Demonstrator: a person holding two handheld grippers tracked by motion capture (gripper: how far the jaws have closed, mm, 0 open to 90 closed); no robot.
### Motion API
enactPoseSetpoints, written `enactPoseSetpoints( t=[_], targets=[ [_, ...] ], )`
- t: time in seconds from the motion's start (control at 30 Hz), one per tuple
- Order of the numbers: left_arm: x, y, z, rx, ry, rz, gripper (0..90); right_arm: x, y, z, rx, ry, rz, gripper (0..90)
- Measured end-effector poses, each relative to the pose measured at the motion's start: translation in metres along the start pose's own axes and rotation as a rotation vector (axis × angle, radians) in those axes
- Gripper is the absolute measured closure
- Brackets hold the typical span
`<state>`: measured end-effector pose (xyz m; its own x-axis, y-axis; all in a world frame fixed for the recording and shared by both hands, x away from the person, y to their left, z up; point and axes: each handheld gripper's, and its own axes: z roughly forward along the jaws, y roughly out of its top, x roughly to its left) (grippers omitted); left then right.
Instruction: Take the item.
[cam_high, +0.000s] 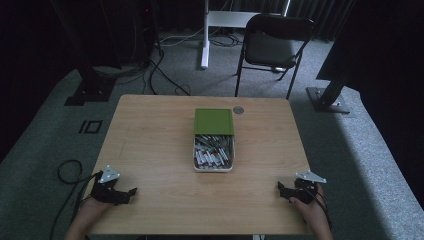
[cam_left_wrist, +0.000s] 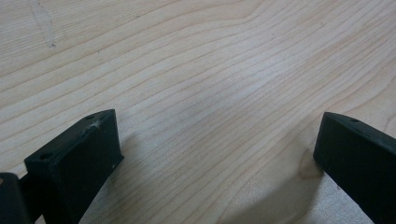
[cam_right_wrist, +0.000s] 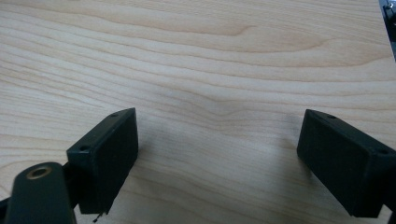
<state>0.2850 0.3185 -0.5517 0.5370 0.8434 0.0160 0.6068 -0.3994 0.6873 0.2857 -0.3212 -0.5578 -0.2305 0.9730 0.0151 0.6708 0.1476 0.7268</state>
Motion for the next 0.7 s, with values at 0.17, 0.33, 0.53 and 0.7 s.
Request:
enactPoseSetpoints(
  t=[0.17, 0.33, 0.53, 0.7],
  targets=[
    [0.0, 0.0, 0.0, 0.0, 0.0, 0.0, 1.4, 0.002, 0.0, 0.0, -0.001, -0.01, 0.009, 12.7],
    [0.0, 0.0, 0.0, 0.0, 0.0, 0.0, 1.4, 0.003, 0.001, 0.0, -0.001, -0.025, 0.032, 13.8],
    [0.0, 0.0, 0.0, 0.0, 0.0, 0.0, 1.4, 0.006, 0.007, -0.001, -0.022, -0.026, 0.04, 14.3],
    [0.0, 0.0, 0.0, 0.0, 0.0, 0.0, 1.4, 0.013, 0.019, -0.005, -0.054, -0.029, 0.03, 14.7]
  ],
)
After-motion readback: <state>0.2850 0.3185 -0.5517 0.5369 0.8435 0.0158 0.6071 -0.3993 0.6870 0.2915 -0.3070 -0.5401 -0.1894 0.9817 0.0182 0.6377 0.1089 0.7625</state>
